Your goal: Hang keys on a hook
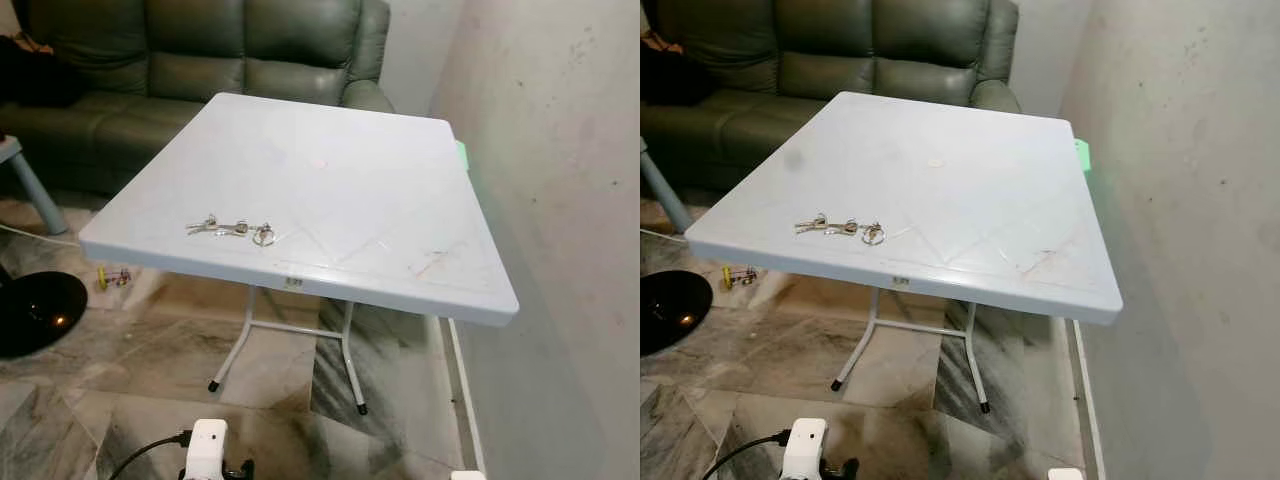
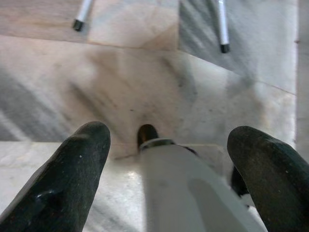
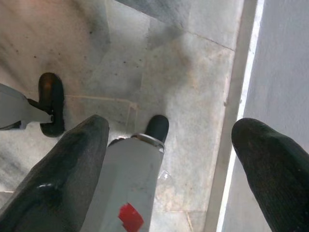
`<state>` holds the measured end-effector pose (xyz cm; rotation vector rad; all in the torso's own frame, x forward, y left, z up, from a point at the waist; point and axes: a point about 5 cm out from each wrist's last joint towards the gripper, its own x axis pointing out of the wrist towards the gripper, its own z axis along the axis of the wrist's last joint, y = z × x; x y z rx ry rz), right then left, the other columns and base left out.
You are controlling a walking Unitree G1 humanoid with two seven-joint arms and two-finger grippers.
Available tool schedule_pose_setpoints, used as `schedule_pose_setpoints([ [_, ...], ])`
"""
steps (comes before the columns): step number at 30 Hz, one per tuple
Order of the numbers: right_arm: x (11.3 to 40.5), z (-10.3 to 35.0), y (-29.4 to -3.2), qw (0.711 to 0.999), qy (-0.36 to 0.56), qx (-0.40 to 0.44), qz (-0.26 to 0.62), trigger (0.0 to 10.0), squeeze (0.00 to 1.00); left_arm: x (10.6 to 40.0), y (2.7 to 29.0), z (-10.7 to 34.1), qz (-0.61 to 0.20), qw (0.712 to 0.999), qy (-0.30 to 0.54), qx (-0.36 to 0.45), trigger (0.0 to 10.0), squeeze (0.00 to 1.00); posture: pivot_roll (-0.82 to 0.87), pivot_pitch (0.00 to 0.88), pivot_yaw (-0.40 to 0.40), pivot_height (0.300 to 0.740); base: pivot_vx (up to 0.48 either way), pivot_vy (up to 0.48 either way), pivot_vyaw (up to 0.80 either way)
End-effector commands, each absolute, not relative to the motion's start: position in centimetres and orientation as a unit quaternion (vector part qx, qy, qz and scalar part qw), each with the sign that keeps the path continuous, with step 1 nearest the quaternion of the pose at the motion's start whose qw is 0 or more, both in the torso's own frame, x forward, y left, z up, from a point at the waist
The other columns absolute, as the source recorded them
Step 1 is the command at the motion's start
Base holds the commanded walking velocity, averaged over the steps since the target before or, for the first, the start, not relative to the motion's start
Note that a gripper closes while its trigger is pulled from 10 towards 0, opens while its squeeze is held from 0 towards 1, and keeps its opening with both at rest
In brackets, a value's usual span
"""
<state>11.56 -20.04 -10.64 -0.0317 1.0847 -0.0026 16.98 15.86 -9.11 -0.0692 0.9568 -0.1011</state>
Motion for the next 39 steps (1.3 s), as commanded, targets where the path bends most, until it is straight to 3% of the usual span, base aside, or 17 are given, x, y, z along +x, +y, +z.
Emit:
schedule_pose_setpoints([
  [1,11.86,-10.55,-20.07,0.858,0.513,-0.014,-0.007,10.0,0.0,17.36,16.3,-8.92,-0.041,0.889,0.455,-0.029,10.0,0.0,0.16,0.0,-0.07,0.74,0.0,0.379,0.0],
  [34,11.54,-10.66,-19.93,0.856,0.517,-0.02,0.0,10.0,0.0,17.64,16.13,-8.8,-0.045,0.891,0.45,-0.027,10.0,0.0,0.16,0.0,-0.074,0.74,0.0,0.474,0.0],
  [39,11.57,-10.66,-19.91,0.856,0.516,-0.02,0.0,10.0,0.0,17.95,16.04,-8.66,-0.042,0.894,0.446,-0.027,10.0,0.0,0.16,0.0,-0.073,0.74,0.0,0.0,0.0],
])
